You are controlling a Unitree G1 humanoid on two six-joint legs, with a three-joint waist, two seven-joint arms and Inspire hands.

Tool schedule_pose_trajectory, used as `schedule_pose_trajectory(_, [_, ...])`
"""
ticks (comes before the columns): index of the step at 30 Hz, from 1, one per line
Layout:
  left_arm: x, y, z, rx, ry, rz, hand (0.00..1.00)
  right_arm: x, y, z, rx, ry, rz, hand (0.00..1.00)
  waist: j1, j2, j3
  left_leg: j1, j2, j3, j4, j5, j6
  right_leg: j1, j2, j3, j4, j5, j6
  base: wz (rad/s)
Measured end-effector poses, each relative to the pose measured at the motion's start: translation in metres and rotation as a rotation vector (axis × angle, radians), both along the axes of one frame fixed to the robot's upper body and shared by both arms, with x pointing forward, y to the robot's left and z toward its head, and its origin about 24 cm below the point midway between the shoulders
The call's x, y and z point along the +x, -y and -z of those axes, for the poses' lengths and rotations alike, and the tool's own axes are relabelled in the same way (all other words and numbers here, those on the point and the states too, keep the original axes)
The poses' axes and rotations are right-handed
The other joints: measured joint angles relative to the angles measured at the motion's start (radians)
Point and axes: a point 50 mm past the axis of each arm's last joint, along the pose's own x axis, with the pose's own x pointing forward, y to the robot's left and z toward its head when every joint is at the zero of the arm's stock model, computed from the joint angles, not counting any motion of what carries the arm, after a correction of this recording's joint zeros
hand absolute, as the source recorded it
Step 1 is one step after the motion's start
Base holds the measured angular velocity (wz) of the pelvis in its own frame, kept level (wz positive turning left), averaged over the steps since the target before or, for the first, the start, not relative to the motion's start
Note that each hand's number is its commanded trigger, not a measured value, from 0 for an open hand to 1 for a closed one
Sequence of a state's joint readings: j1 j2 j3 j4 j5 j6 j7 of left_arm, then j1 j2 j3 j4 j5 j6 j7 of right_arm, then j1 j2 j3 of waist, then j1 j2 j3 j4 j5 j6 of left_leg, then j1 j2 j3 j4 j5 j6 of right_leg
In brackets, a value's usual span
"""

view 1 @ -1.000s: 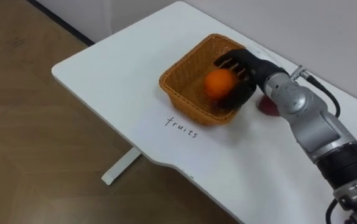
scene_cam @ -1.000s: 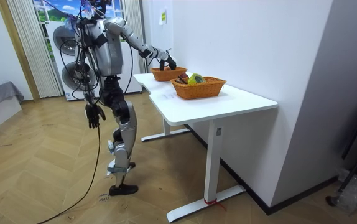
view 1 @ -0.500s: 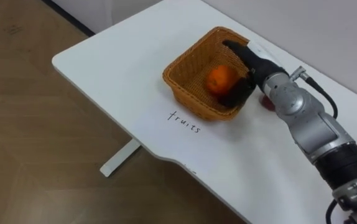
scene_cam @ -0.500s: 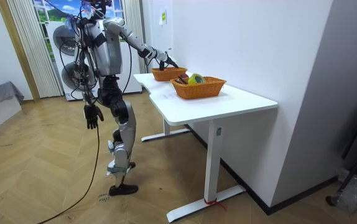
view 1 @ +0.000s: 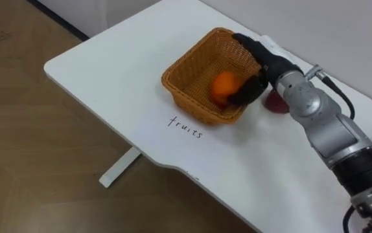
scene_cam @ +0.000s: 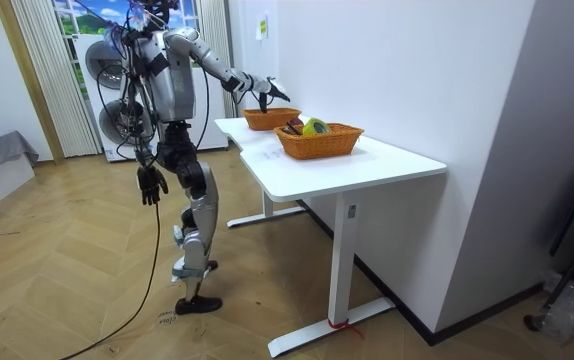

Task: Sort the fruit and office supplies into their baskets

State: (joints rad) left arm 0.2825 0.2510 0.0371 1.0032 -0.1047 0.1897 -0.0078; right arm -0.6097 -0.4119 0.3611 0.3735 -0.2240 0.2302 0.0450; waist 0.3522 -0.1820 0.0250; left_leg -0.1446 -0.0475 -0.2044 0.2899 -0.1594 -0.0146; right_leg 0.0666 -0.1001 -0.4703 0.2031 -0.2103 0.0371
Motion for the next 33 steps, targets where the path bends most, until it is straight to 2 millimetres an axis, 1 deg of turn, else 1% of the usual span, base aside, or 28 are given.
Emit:
schedule_pose_trajectory(1, [-0.001, 0.0, 0.0, -0.002, -0.002, -0.002, 0.0, 0.0, 0.002, -0.005, 0.009, 0.022, 0.011, 0.0, -0.007, 0.001, -0.0059, 0.001, 0.0, 0.001, 0.001, 0.0, 0.001, 0.001, 0.0, 0.001, 0.0, 0.001, 0.0, 0.0])
schedule_pose_trajectory(2, [-0.001, 0.001, 0.0, -0.004, -0.003, -0.002, 0.0, 0.0, 0.003, -0.008, 0.017, 0.036, 0.014, 0.0, -0.013, 0.005, -0.0071, 0.001, 0.0, 0.001, 0.002, -0.001, 0.001, 0.002, 0.0, 0.001, 0.0, 0.002, 0.001, 0.0])
schedule_pose_trajectory(3, [-0.001, 0.002, 0.001, -0.007, -0.004, -0.003, 0.0, 0.0, 0.003, -0.016, 0.033, 0.075, 0.018, 0.0, -0.022, 0.012, -0.0116, 0.002, 0.0, 0.004, 0.002, -0.001, 0.002, 0.002, -0.001, 0.001, 0.0, 0.002, 0.001, -0.08])
schedule_pose_trajectory(4, [-0.001, 0.002, 0.001, -0.009, -0.002, -0.003, 0.0, 0.0, 0.003, -0.024, 0.053, 0.118, 0.023, 0.0, -0.026, 0.02, -0.0137, 0.008, 0.001, 0.009, -0.001, -0.001, 0.002, 0.003, -0.002, 0.007, 0.0, 0.002, 0.001, -0.15])
schedule_pose_trajectory(5, [0.0, 0.003, 0.001, -0.009, 0.002, -0.004, 0.0, -0.001, 0.003, -0.03, 0.07, 0.152, 0.027, 0.0, -0.03, 0.028, -0.0176, 0.016, 0.002, 0.015, -0.006, 0.0, 0.003, 0.007, -0.002, 0.016, 0.001, 0.002, 0.001, -0.16])
schedule_pose_trajectory(6, [0.0, 0.003, 0.001, -0.009, 0.004, -0.008, 0.0, -0.001, 0.003, -0.033, 0.078, 0.165, 0.028, 0.0, -0.033, 0.031, -0.0202, 0.02, 0.002, 0.018, -0.009, 0.0, 0.003, 0.008, -0.003, 0.023, 0.001, 0.002, 0.001, -0.15])
schedule_pose_trajectory(7, [0.0, 0.004, 0.001, -0.011, 0.01, -0.025, 0.0, -0.002, 0.002, -0.037, 0.088, 0.187, 0.025, 0.0, -0.048, 0.036, -0.0213, 0.031, 0.004, 0.025, -0.016, 0.001, 0.004, 0.015, -0.004, 0.028, 0.002, 0.002, 0.001, -0.12])
schedule_pose_trajectory(9, [0.002, 0.007, 0.002, -0.017, 0.019, -0.042, 0.0, -0.003, 0.002, -0.045, 0.105, 0.217, 0.02, 0.0, -0.061, 0.044, -0.0204, 0.04, 0.004, 0.031, -0.019, 0.001, 0.005, 0.021, -0.004, 0.034, 0.002, 0.002, 0.001, -0.1])
schedule_pose_trajectory(10, [0.005, 0.009, 0.003, -0.022, 0.028, -0.043, 0.0, -0.004, 0.003, -0.05, 0.119, 0.235, 0.024, 0.0, -0.073, 0.047, -0.0185, 0.043, 0.005, 0.034, -0.019, 0.001, 0.005, 0.022, -0.004, 0.038, 0.002, 0.002, 0.001, -0.11])
schedule_pose_trajectory(13, [0.012, 0.013, 0.004, -0.033, 0.043, -0.043, 0.0, -0.004, 0.008, -0.055, 0.138, 0.254, 0.045, 0.0, -0.091, 0.05, -0.0176, 0.052, 0.007, 0.047, -0.021, 0.0, 0.006, 0.023, -0.004, 0.057, 0.004, 0.002, 0.001, -0.12])
schedule_pose_trajectory(14, [0.012, 0.013, 0.004, -0.033, 0.044, -0.044, 0.0, -0.004, 0.008, -0.057, 0.141, 0.261, 0.047, 0.0, -0.099, 0.051, -0.0177, 0.053, 0.007, 0.047, -0.021, 0.0, 0.006, 0.023, -0.004, 0.058, 0.004, 0.003, 0.001, -0.12])
schedule_pose_trajectory(17, [0.013, 0.014, 0.004, -0.034, 0.044, -0.045, 0.0, -0.007, 0.006, -0.066, 0.153, 0.302, 0.035, 0.0, -0.114, 0.059, -0.0137, 0.067, 0.011, 0.064, -0.023, -0.003, 0.009, 0.028, -0.003, 0.075, 0.003, 0.006, 0.001, -0.14])
schedule_pose_trajectory(18, [0.012, 0.016, 0.005, -0.037, 0.044, -0.049, 0.0, -0.007, 0.006, -0.068, 0.158, 0.307, 0.033, 0.0, -0.128, 0.063, -0.0137, 0.07, 0.01, 0.063, -0.024, -0.003, 0.01, 0.033, -0.003, 0.076, 0.002, 0.007, 0.003, -0.03])
schedule_pose_trajectory(19, [0.013, 0.018, 0.005, -0.038, 0.047, -0.057, 0.0, -0.007, 0.008, -0.069, 0.182, 0.306, 0.038, 0.0, -0.131, 0.063, -0.0145, 0.072, 0.01, 0.063, -0.024, -0.003, 0.01, 0.034, -0.003, 0.077, 0.002, 0.007, 0.003, 0.0])
schedule_pose_trajectory(21, [0.015, 0.021, 0.006, -0.039, 0.052, -0.063, 0.0, -0.007, 0.014, -0.07, 0.211, 0.307, 0.056, 0.0, -0.137, 0.065, -0.0135, 0.072, 0.01, 0.063, -0.022, -0.003, 0.01, 0.033, -0.003, 0.079, 0.002, 0.007, 0.003, 0.0])
schedule_pose_trajectory(23, [0.02, 0.025, 0.007, -0.044, 0.063, -0.058, 0.0, -0.007, 0.019, -0.073, 0.221, 0.321, 0.076, 0.0, -0.155, 0.07, -0.0154, 0.071, 0.01, 0.064, -0.021, -0.003, 0.01, 0.032, -0.002, 0.087, 0.002, 0.007, 0.003, 0.0])
schedule_pose_trajectory(25, [0.02, 0.024, 0.007, -0.043, 0.063, -0.056, 0.0, -0.007, 0.022, -0.074, 0.218, 0.326, 0.087, 0.0, -0.164, 0.074, -0.0164, 0.071, 0.01, 0.064, -0.021, -0.003, 0.01, 0.032, -0.001, 0.086, 0.002, 0.007, 0.003, 0.0])
schedule_pose_trajectory(29, [0.021, 0.024, 0.007, -0.046, 0.064, -0.053, 0.0, -0.005, 0.029, -0.067, 0.202, 0.297, 0.116, 0.0, -0.186, 0.076, -0.0178, 0.074, 0.011, 0.066, -0.022, -0.003, 0.01, 0.033, -0.001, 0.088, 0.002, 0.007, 0.003, 0.0])
schedule_pose_trajectory(33, [0.02, 0.022, 0.006, -0.047, 0.061, -0.042, 0.0, -0.005, 0.03, -0.065, 0.198, 0.293, 0.119, 0.0, -0.194, 0.076, -0.0179, 0.089, 0.012, 0.071, -0.03, -0.003, 0.01, 0.042, -0.001, 0.092, 0.002, 0.007, 0.003, -0.04])
